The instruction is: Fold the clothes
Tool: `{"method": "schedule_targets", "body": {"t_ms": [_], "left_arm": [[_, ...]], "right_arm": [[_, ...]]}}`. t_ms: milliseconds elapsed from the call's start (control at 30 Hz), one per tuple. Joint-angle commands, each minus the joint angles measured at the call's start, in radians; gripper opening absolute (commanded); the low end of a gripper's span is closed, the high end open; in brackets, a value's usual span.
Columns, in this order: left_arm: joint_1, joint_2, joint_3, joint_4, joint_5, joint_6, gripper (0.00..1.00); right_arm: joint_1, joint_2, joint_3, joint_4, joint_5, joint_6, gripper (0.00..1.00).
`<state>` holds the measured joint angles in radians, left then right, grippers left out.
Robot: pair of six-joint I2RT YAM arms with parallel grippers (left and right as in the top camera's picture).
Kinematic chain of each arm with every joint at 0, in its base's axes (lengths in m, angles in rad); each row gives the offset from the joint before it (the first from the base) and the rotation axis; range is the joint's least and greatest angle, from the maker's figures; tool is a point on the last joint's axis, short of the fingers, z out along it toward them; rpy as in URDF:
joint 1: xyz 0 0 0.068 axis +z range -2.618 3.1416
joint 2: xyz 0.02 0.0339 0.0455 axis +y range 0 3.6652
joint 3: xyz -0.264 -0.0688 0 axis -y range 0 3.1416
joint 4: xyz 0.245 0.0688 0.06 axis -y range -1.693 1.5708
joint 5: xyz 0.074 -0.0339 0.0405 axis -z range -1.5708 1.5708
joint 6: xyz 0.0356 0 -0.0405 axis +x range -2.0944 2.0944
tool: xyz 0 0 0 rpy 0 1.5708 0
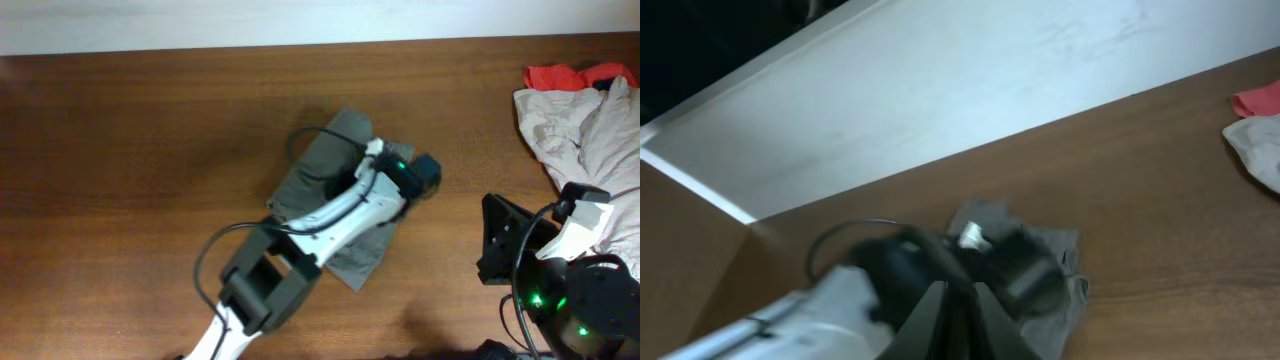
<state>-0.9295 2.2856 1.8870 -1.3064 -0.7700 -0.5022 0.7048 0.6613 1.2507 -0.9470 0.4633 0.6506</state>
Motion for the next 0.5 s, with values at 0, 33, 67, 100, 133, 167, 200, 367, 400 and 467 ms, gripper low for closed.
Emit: {"method": "schedule_targets", "body": {"t_ms": [0,33,67,100,133,167,200,367,400,467], "left_arm": [[-0.039,0.107,-0.007,-0.035,-0.067,-0.020,0.01],[-0.047,0.119,-0.007,-0.040,-0.079,-0.013,0.02],[-0.058,0.130,-0.007,-0.047,-0.089,0.008,0.02],[-0.071,0.139,-0.007,-0.052,-0.099,0.023,0.02],[-0.088,0.145,-0.007,-0.062,-0.116,0.025,0.03],[-0.100,0.145,-0.007,-0.071,-0.130,0.025,0.04],[-0.111,0.145,-0.007,-0.080,-0.142,0.024,0.05],[-0.164,0.145,-0.007,-0.111,-0.151,0.024,0.06],[-0.174,0.145,-0.007,-0.114,-0.154,0.024,0.06],[-0.193,0.145,-0.007,-0.117,-0.163,0.024,0.06]], "right_arm": [[0.000,0.000,-0.006,-0.006,0.020,-0.011,0.12],[0.000,0.000,-0.006,-0.007,0.020,-0.011,0.12],[0.000,0.000,-0.006,-0.007,0.020,-0.011,0.13],[0.000,0.000,-0.006,-0.007,0.020,-0.011,0.13],[0.000,0.000,-0.006,-0.007,0.020,-0.011,0.13],[0.000,0.000,-0.006,-0.007,0.020,-0.011,0.13],[0.000,0.000,-0.006,-0.007,0.020,-0.011,0.14],[0.000,0.002,-0.006,-0.007,0.020,-0.011,0.17],[0.000,0.002,-0.006,-0.008,0.020,-0.011,0.17],[0.000,0.002,-0.006,-0.008,0.020,-0.011,0.17]]}}
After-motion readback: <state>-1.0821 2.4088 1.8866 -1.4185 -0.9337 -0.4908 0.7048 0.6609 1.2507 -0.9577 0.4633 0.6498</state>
